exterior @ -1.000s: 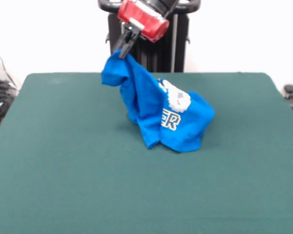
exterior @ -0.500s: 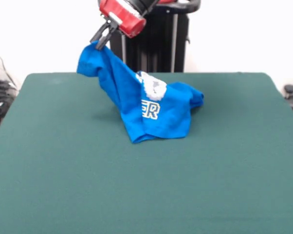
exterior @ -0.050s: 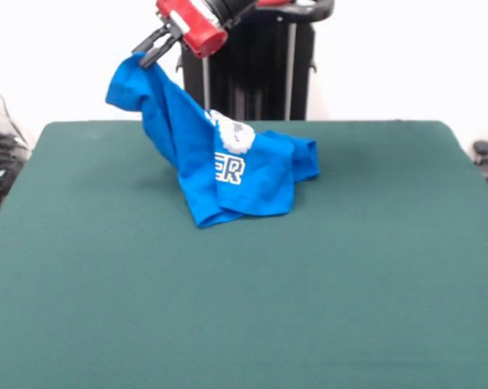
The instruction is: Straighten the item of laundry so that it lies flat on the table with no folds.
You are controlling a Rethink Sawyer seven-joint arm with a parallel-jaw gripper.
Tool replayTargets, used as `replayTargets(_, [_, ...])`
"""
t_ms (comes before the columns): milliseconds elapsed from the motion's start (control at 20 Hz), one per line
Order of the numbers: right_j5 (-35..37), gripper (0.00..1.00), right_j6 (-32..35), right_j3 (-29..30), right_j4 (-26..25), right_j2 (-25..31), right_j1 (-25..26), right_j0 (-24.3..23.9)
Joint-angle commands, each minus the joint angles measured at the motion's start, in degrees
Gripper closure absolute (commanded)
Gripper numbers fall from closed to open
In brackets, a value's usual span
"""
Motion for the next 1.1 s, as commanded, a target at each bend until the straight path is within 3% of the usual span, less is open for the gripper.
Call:
replayTargets(50, [-0.99,1.00,8.84,1.13,15.17,-0.01,8.63,5.09])
replayTargets(300, [-5.54,1.00,7.23,1.12,18.35,0.95,8.91,3.76])
replayTargets(400, [-7.67,1.00,5.09,0.15,15.61,2.53,6.25,0.80])
replayTargets(450, [-7.29,0.00,3.13,-0.49,12.90,3.55,3.90,-0.44])
replayTargets(600, [-4.50,0.00,-0.17,-1.50,2.39,9.25,-7.06,-5.37])
replayTargets(800, [8.23,0.00,-4.26,-1.89,-8.86,16.19,-25.47,-9.15])
replayTargets(1000, [20.94,0.00,-8.73,-2.16,-14.91,23.50,-40.53,-12.62])
replayTargets(1100, [25.12,0.00,-10.08,-2.28,-15.69,26.90,-45.38,-14.17])
